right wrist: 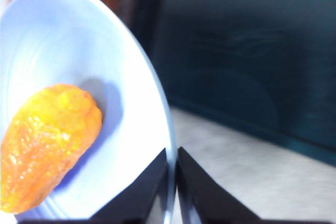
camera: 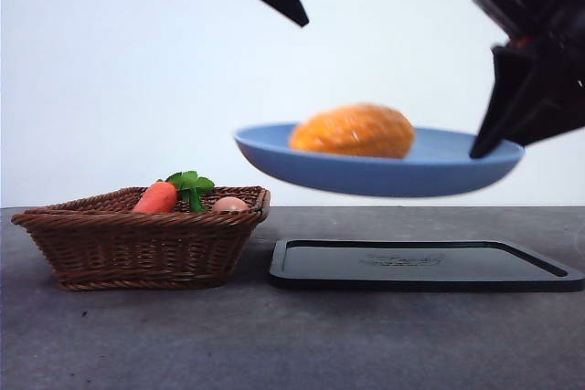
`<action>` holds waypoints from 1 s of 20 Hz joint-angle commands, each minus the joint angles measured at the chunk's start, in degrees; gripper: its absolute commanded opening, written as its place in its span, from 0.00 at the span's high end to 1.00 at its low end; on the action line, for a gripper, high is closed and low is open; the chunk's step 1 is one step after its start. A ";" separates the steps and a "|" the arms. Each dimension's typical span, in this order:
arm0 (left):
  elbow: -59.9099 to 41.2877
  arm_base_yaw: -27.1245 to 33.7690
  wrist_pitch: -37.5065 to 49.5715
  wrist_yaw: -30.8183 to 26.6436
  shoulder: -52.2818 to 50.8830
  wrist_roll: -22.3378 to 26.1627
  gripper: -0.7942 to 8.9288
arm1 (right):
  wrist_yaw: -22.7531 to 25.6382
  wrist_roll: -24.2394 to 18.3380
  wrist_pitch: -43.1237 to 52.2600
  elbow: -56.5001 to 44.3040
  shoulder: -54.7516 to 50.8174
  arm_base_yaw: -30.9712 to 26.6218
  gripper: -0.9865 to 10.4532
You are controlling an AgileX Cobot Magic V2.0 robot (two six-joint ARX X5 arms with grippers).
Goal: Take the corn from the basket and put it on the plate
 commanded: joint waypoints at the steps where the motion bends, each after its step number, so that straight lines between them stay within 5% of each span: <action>1: 1.57 -0.37 0.02 -0.17 -0.13 0.52 0.52 | -0.39 -0.09 2.29 1.40 3.61 -2.38 0.91; 12: 1.57 -0.35 -0.57 -0.17 -0.15 0.42 0.52 | -0.37 -2.45 5.18 12.70 23.78 -8.00 0.91; 20: 1.57 -0.37 -0.57 -0.17 -0.15 0.31 0.52 | 0.13 -3.28 6.84 13.07 26.80 -7.98 0.91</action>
